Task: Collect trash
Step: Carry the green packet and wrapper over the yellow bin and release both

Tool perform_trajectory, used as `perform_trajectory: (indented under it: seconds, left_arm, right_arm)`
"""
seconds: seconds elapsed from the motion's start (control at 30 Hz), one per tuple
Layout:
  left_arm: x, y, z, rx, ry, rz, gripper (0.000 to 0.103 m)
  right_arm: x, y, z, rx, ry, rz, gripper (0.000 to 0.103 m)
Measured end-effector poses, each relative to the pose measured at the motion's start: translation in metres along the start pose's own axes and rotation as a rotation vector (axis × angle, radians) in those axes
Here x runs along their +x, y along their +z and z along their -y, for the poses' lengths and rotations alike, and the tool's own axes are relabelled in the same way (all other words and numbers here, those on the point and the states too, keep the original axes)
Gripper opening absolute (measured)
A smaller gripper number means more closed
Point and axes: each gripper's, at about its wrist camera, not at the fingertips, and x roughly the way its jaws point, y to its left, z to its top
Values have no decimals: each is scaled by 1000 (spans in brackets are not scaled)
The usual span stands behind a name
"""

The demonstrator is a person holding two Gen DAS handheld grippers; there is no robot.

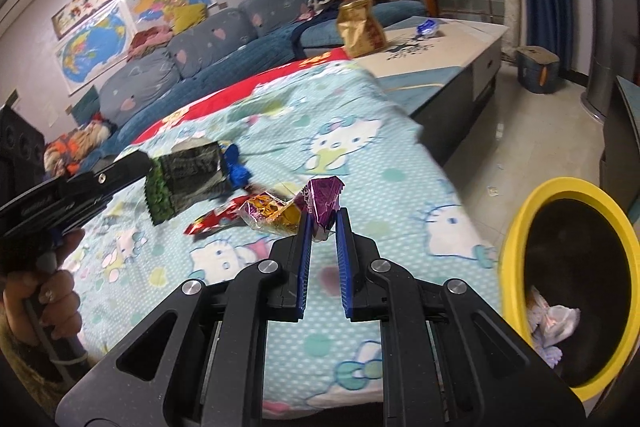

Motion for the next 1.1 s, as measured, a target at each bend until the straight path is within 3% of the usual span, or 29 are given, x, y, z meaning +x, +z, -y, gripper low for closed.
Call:
perform_trajectory:
  seconds: [1.1]
  left_arm:
    - [59, -25, 93, 185, -130, -110, 5]
  right_arm:
    - [-49, 3, 101, 181, -192, 120, 9]
